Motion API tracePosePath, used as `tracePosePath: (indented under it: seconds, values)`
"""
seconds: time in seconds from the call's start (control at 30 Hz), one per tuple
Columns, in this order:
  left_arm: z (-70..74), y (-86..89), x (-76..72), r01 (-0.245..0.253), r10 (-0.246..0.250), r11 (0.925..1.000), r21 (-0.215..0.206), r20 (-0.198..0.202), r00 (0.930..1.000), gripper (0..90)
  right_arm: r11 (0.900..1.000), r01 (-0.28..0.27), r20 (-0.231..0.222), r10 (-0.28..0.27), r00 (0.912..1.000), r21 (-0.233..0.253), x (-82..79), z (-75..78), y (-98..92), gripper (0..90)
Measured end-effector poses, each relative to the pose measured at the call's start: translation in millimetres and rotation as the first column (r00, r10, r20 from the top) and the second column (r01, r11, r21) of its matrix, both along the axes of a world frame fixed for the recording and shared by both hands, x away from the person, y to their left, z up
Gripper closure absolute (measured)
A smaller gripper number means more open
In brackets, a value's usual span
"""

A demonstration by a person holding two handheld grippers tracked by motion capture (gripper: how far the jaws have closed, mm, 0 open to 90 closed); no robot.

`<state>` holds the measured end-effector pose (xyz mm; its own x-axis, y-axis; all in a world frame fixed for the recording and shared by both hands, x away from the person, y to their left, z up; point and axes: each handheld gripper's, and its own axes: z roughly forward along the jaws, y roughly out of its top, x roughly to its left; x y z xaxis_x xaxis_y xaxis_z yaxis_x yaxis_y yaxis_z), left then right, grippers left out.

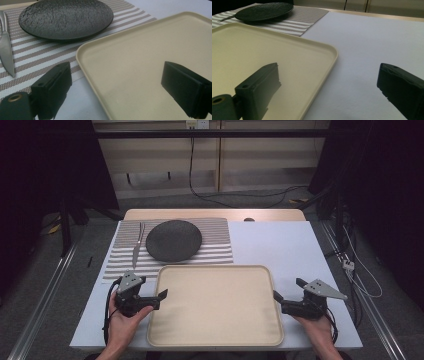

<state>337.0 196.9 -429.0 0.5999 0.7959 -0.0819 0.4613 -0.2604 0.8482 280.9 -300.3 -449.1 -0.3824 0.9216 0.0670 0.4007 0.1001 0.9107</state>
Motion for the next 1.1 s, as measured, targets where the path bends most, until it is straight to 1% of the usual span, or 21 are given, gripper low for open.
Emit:
tracePosePath:
  seconds: [0.03, 0.07, 0.13, 0.2, 0.3, 0.33, 0.37, 0.43, 0.5, 0.57, 0.63, 0.67, 0.7, 0.77, 0.8, 0.87, 0.9, 1.0, 1.07, 1.1]
  values:
    - [0.4, 0.0, 0.5, -0.001, 0.001, 0.9999, 0.012, -0.005, 1.0, 11.0, 1.0, -0.001, -0.002, 0.001, 1.0, 0.001, 0.0, 0.0, -0.2, 4.4]
    - [0.4, 0.0, 1.1, 0.001, -0.001, 0.9999, 0.012, -0.008, 1.0, 12.5, 1.0, -0.002, -0.002, 0.002, 1.0, 0.003, 0.0, 0.0, -0.4, 4.4]
    - [0.5, 0.4, 1.5, 0.002, -0.002, 1.0, 0.005, -0.012, 0.9999, 12.2, 1.0, 0.0, -0.002, 0.0, 1.0, 0.001, 0.1, 0.0, -0.7, 4.2]
    - [1.6, 0.3, 1.9, 0.001, -0.001, 1.0, 0.009, -0.016, 0.9999, 12.2, 1.0, -0.003, 0.0, 0.003, 1.0, 0.003, 0.3, 0.0, -1.1, 4.2]
    - [3.5, 1.1, 3.1, 0.006, -0.007, 1.0, -0.007, -0.023, 0.9997, 10.4, 1.0, -0.003, -0.007, 0.003, 1.0, 0.005, 0.7, -0.5, -1.2, 4.1]
    - [5.1, 1.3, 4.4, -0.004, 0.005, 1.0, 0.007, -0.028, 0.9996, 8.8, 1.0, -0.005, -0.006, 0.005, 1.0, 0.007, 0.5, -0.4, -1.2, 4.1]
    - [5.7, 1.5, 5.0, -0.008, 0.008, 1.0, 0.001, -0.031, 0.9995, 7.5, 1.0, -0.005, -0.005, 0.005, 1.0, 0.005, 0.3, -0.2, -1.1, 4.1]
    - [6.1, 2.3, 5.7, -0.005, 0.004, 1.0, -0.005, -0.028, 0.9996, 7.4, 1.0, -0.005, -0.005, 0.005, 1.0, 0.002, 0.4, -0.1, -0.9, 4.1]
    - [8.0, 3.5, 8.2, -0.001, 0.001, 0.9999, 0.013, -0.033, 0.9995, 7.4, 1.0, -0.003, -0.009, 0.003, 1.0, 0.003, 0.8, -0.5, -0.8, 4.2]
    - [8.6, 3.8, 8.9, 0.002, -0.001, 0.9999, 0.014, -0.031, 0.9995, 7.4, 1.0, -0.003, -0.011, 0.003, 0.9999, 0.006, 1.0, -0.7, -0.9, 4.1]
    - [10.3, 4.9, 10.7, 0.013, -0.012, 0.9998, 0.014, -0.037, 0.9992, 7.4, 1.0, -0.002, -0.012, 0.002, 0.9999, 0.006, 1.1, -0.7, -0.8, 4.1]
    - [11.5, 5.5, 11.5, 0.013, -0.013, 0.9999, 0.01, -0.036, 0.9993, 7.5, 1.0, -0.004, -0.013, 0.004, 0.9999, 0.006, 1.1, -0.6, -0.8, 4.2]
    - [12.6, 6.4, 12.1, 0.02, -0.019, 0.9997, 0.015, -0.032, 0.9993, 7.4, 1.0, -0.004, -0.012, 0.004, 0.9999, 0.005, 1.2, -0.6, -0.7, 4.2]
    - [14.1, 7.7, 12.8, 0.011, -0.011, 0.9999, 0.006, -0.021, 0.9997, 7.5, 1.0, -0.005, -0.012, 0.005, 0.9999, -0.001, 1.4, -0.5, -0.4, 4.1]
    - [14.9, 8.6, 13.4, 0.004, -0.004, 0.9999, 0.013, -0.017, 0.9998, 7.5, 1.0, -0.005, -0.013, 0.005, 0.9999, -0.001, 1.6, -0.3, -0.1, 4.2]
    - [15.6, 10.4, 14.4, 0.008, -0.008, 1.0, 0.005, -0.021, 0.9997, 8.1, 1.0, -0.006, -0.013, 0.006, 0.9999, -0.005, 1.5, 0.1, 1.1, 4.2]
    - [15.9, 10.7, 14.9, 0.0, 0.0, 1.0, -0.002, -0.023, 0.9997, 8.8, 1.0, -0.009, -0.011, 0.009, 0.9999, -0.006, 1.5, 0.1, 1.6, 4.2]
    - [18.8, 13.0, 17.8, -0.002, 0.002, 1.0, -0.006, -0.032, 0.9995, 9.1, 1.0, -0.009, -0.014, 0.009, 0.9999, -0.006, 1.2, 0.1, 2.6, 4.2]
    - [20.9, 14.4, 21.6, -0.001, 0.001, 1.0, 0.006, -0.033, 0.9995, 9.1, 1.0, -0.01, -0.016, 0.01, 0.9998, -0.003, 1.3, 0.1, 2.8, 4.1]
    - [21.3, 15.0, 23.1, -0.002, 0.002, 1.0, 0.005, -0.031, 0.9995, 9.1, 1.0, -0.009, -0.017, 0.009, 0.9998, -0.002, 1.4, 0.0, 3.0, 4.2]
